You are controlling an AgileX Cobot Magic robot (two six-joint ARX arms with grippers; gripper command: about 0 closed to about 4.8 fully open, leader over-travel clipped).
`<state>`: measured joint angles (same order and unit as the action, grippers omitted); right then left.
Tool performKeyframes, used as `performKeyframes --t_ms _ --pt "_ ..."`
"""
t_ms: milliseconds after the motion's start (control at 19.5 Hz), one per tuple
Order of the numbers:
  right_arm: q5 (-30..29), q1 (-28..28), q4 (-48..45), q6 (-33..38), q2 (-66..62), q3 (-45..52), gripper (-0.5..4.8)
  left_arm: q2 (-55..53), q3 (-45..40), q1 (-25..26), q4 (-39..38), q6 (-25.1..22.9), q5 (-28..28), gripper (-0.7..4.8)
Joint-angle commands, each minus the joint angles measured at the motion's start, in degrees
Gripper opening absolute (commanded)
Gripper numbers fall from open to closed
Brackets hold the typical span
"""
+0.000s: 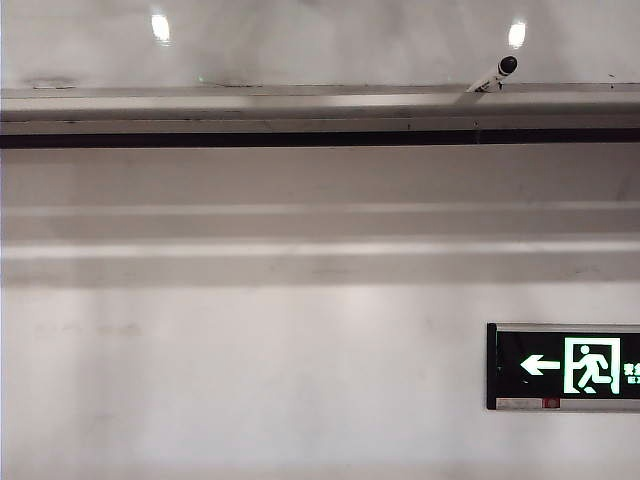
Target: Wipe the whiteboard clean using the black magnetic whiteboard eraser attached to the whiteboard.
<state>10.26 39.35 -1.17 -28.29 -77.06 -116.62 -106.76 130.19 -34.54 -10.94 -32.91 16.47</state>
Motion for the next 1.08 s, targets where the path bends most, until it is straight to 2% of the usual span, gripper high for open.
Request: performKeyframes --t_ms 51,154,359,410,461,564,718,1077 --pt "-0.1 0.1 -0.8 0.5 0.3 -0.2 0.00 2.8 0.4 4.8 4.4 2.3 9.2 1.19" --pt "-1.0 0.1 -0.8 1.8 0.3 -0.2 0.00 4.7 0.4 5.6 4.4 5.6 8.8 1.19" --pt "-1.4 0.1 -0.8 2.8 0.7 -0.2 0.00 4.3 0.3 4.2 1.2 5.5 -4.4 1.19" --pt "-1.4 0.1 -0.8 2.8 0.9 -0.2 0.00 3.6 0.3 2.8 1.2 4.2 -4.5 1.19" --pt "-1.4 0.1 -0.7 2.8 0.9 -0.2 0.00 2.5 0.3 1.0 1.1 0.5 -4.5 1.19" --pt "-1.4 0.1 -0.5 3.1 1.4 -0.2 0.00 1.1 0.3 -2.2 1.4 -2.5 -5.2 1.19" --pt "-1.4 0.1 -0.4 3.5 1.7 -0.2 0.00 -1.5 0.3 -5.0 1.5 -2.7 -5.8 1.19" --pt "-1.4 0.1 -0.2 3.5 1.7 -0.2 0.00 -6.8 0.3 -4.8 0.1 -3.6 -6.2 1.19"
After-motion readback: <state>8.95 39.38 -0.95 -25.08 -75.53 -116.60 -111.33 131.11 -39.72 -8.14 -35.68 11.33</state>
